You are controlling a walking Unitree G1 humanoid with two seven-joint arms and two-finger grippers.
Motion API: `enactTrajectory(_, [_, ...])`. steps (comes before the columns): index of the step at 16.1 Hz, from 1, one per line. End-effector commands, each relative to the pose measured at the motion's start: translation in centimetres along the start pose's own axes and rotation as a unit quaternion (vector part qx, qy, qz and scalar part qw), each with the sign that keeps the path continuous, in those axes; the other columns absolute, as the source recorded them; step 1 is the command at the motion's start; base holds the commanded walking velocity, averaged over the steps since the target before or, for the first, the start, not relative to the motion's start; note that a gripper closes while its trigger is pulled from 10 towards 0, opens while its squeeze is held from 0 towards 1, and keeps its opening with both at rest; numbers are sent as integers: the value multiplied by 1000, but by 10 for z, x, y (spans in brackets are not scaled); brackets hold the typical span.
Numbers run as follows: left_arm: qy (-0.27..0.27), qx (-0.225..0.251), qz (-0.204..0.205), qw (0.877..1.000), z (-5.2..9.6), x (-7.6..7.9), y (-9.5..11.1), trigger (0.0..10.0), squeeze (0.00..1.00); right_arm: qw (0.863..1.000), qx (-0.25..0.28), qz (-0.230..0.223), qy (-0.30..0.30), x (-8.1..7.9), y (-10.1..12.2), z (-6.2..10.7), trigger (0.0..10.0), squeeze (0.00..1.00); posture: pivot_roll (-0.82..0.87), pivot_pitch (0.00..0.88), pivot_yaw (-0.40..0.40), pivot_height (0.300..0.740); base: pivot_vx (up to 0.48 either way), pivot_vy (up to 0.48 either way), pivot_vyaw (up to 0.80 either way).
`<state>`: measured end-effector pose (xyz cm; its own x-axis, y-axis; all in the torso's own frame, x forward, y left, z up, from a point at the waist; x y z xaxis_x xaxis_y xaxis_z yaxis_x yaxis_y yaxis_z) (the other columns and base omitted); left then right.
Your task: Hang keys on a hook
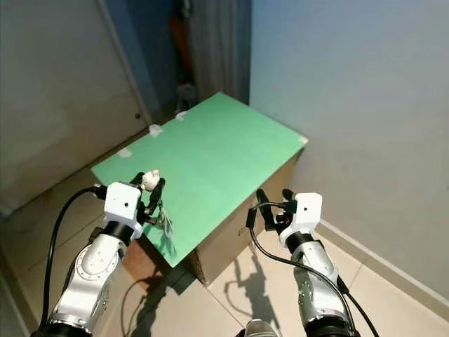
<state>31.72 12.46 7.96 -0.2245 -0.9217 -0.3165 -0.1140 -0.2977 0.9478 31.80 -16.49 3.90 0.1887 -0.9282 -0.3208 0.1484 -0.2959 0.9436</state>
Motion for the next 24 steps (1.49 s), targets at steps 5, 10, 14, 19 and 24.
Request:
enactTrajectory(5, [-11, 11, -16, 1000, -3, 0, 4, 0, 0, 1000, -2, 12, -6, 0, 0, -3, 10000, 0, -209, 0, 107, 736, 0, 0, -578])
enactTrajectory(10, [-10, 14, -19, 1000, -2, -1, 5, 0, 0, 1000, -8, 16, -6, -1, -4, -3, 10000, 0, -206, 0, 108, 736, 0, 0, 0])
enactTrajectory(14, [-13, 21, -25, 999, -5, 0, 9, 0, 20, 1000, -9, 16, -7, -2, -4, -3, 10000, 0, -208, 0, 110, 736, 0, -231, 0])
enactTrajectory(19, [-20, 24, -27, 999, -5, 2, 11, 0, 4, 1000, -9, 19, -9, 0, -5, -2, 10000, 0, -215, 0, 114, 736, 0, -458, 0])
enactTrajectory(24, [-22, 27, -19, 999, -6, 4, 11, 0, 0, 1000, -8, 21, -8, 0, -4, -2, 10000, 0, -217, 0, 112, 736, 0, -364, 0])
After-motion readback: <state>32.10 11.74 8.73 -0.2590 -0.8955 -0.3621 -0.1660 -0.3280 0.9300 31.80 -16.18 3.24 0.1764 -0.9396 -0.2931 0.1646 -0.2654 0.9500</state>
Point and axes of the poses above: a point about 5 cm out from each wrist's last joint towards the gripper, its own z axis pointing back from the gripper into the wrist, its own y axis along the axis of the wrist's last joint, x = y × z, the point moved 5 cm from there along -z, pointing out of the wrist towards the gripper, and after that the axes turned 8 degrees about -z, right-handed, at the moved point
